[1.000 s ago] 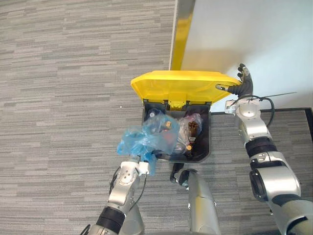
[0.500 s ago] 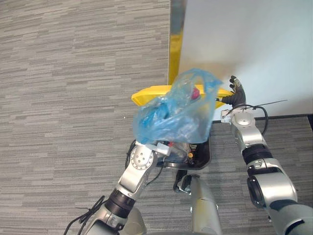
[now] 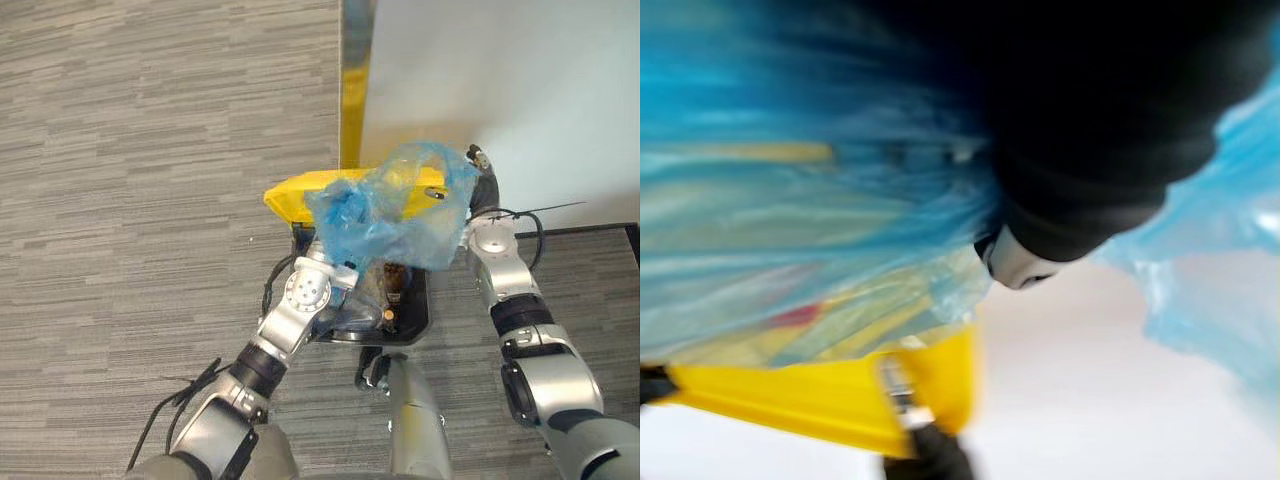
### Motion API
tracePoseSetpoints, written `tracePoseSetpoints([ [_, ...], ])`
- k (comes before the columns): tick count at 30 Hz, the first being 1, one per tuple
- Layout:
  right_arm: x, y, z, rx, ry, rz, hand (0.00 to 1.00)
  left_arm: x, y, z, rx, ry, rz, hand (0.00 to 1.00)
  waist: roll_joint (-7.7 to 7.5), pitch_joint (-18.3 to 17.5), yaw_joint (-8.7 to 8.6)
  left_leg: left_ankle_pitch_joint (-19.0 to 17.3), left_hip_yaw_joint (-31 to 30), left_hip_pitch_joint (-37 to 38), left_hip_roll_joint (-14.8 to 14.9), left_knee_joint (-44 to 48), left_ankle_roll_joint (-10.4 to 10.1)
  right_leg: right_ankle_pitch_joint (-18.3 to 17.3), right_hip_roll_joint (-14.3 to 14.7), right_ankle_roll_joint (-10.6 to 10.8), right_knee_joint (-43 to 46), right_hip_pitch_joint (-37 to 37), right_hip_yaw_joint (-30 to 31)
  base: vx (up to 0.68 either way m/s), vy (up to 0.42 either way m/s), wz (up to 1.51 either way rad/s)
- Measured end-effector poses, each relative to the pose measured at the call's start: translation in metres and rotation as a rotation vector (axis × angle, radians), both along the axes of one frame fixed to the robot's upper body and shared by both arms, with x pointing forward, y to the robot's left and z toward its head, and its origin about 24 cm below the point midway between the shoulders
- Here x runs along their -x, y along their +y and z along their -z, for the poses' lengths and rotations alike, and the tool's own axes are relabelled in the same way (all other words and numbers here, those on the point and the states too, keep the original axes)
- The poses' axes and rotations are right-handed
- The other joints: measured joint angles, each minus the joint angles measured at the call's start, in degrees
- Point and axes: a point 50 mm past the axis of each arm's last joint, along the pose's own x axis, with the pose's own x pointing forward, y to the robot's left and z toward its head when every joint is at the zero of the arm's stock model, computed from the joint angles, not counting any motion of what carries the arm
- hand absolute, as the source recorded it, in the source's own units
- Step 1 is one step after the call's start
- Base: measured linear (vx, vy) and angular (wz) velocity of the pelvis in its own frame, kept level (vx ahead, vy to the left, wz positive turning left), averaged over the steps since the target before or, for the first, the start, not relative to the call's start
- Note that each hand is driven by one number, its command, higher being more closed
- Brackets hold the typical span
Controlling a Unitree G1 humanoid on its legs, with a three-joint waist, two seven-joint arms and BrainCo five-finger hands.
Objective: Gather rubbish on tea table into small bin, then transfer packed bag to large trash can.
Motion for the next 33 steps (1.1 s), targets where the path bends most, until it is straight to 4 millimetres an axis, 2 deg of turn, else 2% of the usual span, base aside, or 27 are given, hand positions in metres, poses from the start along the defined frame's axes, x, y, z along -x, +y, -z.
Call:
tracePoseSetpoints([
  [9, 0.004, 0.017, -0.021, -0.005, -0.097, -0.059, 0.0, -0.013, -0.006, 0.014, -0.109, 0.067, -0.009, 1.0, -0.76, 0.32, -0.19, -0.23, 3.14, -0.7, 0.38, -0.05, -0.08, -0.05, 0.77, 0.11, 2.08, -3.88, 1.73, 0.03, -0.023, -0.12],
  [14, 0.007, 0.029, -0.034, -0.008, -0.158, -0.1, 0.0, -0.021, -0.006, 0.027, -0.194, 0.129, -0.052, 1.0, -3.02, 1.64, -0.49, -2.15, 5.08, -3.87, 0.82, 4.57, -0.71, -0.23, 1.0, 0.25, 1.13, -5.56, 1.52, -0.04, -0.017, -0.11],
  [17, 0.009, 0.034, -0.038, -0.013, -0.181, -0.114, 0.0, -0.024, -0.002, 0.037, -0.266, 0.161, -0.096, 1.0, -3.65, 2.09, -0.78, -3.64, 5.73, -6.0, 1.16, 8.3, -0.39, -0.04, 1.0, -0.08, 1.52, -6.5, 1.4, -0.05, -0.016, -0.13],
  [18, 0.01, 0.034, -0.039, -0.014, -0.187, -0.109, 0.0, -0.024, -0.002, 0.039, -0.283, 0.168, -0.101, 0.0, -3.89, 2.25, -0.81, -3.65, 5.73, -6.19, 1.17, 8.29, -0.38, 0.02, 0.95, -0.17, 1.52, -6.67, 1.43, 0.0, 0.0, 0.0],
  [23, 0.017, 0.04, -0.057, -0.013, -0.276, -0.136, 0.0, -0.026, 0.003, 0.046, -0.331, 0.194, -0.164, 0.0, -4.12, 2.46, -1.06, -3.82, 6.74, -8.39, 1.93, 8.63, -0.71, 0.29, 0.98, -0.62, 1.64, -9.0, 1.28, 0.0, -0.038, 0.0],
  [26, 0.021, 0.042, -0.062, -0.008, -0.303, -0.146, 0.0, -0.028, 0.006, 0.054, -0.381, 0.227, -0.197, 0.0, -4.12, 2.96, -1.16, -3.84, 7.21, -8.64, 2.0, 8.76, -0.73, 0.32, 0.88, -0.68, 2.24, -9.68, 1.32, 0.02, -0.022, -0.03],
  [33, 0.026, 0.039, -0.066, 0.011, -0.343, -0.154, 0.0, -0.025, -0.001, 0.054, -0.442, 0.196, -0.185, 0.0, -4.11, 4.04, -1.15, -3.88, 7.53, -9.06, 1.96, 8.63, -0.81, 0.32, 0.83, -0.68, 2.4, -10.45, 1.44, 0.0, 0.0, 0.0],
])
